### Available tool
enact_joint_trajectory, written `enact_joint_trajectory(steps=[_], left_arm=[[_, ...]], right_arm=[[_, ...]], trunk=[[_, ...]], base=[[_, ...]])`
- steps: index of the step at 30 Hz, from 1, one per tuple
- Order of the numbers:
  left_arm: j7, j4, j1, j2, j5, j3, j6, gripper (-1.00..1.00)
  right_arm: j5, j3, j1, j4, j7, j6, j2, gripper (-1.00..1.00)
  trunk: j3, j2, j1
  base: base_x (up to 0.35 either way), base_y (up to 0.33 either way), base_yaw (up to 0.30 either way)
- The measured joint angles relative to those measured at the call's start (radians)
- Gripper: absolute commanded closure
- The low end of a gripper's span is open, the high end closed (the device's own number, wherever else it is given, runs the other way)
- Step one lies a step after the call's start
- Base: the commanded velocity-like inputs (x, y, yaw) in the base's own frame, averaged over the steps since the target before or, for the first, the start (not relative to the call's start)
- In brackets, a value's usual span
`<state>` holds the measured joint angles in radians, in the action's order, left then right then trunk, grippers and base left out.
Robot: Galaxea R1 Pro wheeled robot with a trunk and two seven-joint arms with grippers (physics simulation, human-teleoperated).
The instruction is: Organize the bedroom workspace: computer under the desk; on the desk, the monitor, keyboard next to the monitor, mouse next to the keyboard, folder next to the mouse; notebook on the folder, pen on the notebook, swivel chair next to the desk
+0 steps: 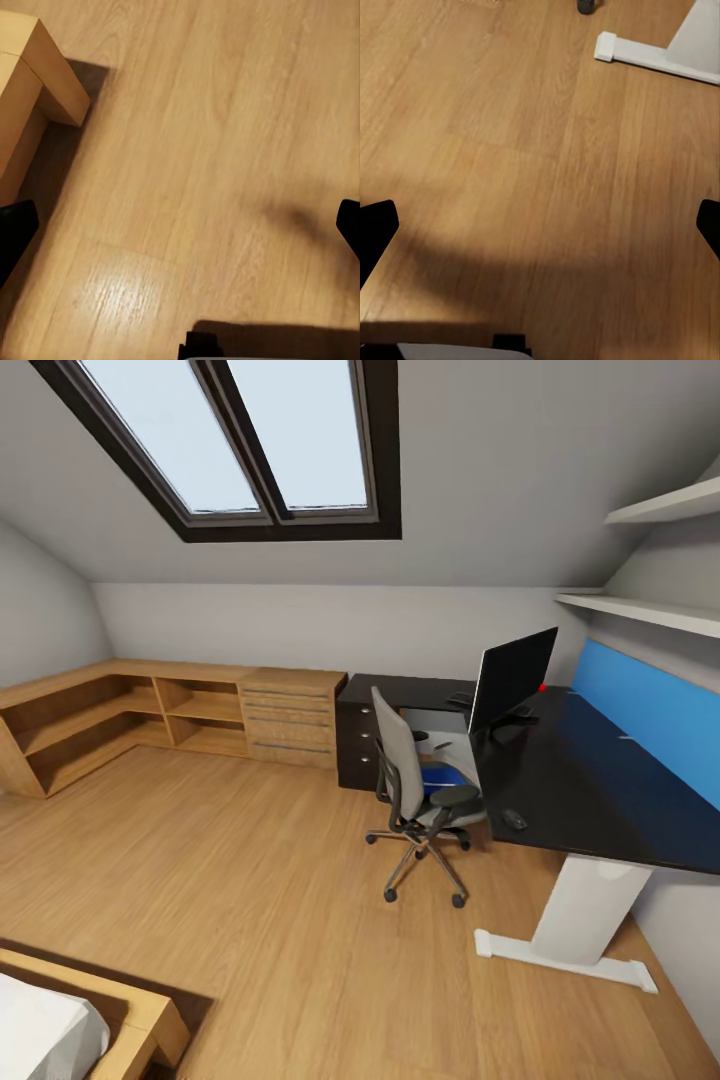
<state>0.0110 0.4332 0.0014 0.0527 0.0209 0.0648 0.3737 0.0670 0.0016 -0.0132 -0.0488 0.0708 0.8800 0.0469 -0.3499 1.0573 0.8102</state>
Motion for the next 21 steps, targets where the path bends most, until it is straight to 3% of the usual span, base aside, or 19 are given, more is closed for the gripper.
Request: enact_joint_trajectory(steps=[7,21], left_arm=[[0.0,0.0,0.0,0.001,0.0,0.0,0.033,-1.0],[0.0,0.0,0.0,0.0,0.0,0.0,0.033,-1.0]], right_arm=[[0.001,0.001,0.0,0.0,0.0,0.0,0.001,-1.0],[0.001,0.001,0.001,0.0,0.0,-0.001,0.001,-1.0]], trunk=[[0.0,0.0,0.0],[0.0,0.0,0.0]], base=[[0.012,0.027,0.0],[0.183,0.236,0.0]])
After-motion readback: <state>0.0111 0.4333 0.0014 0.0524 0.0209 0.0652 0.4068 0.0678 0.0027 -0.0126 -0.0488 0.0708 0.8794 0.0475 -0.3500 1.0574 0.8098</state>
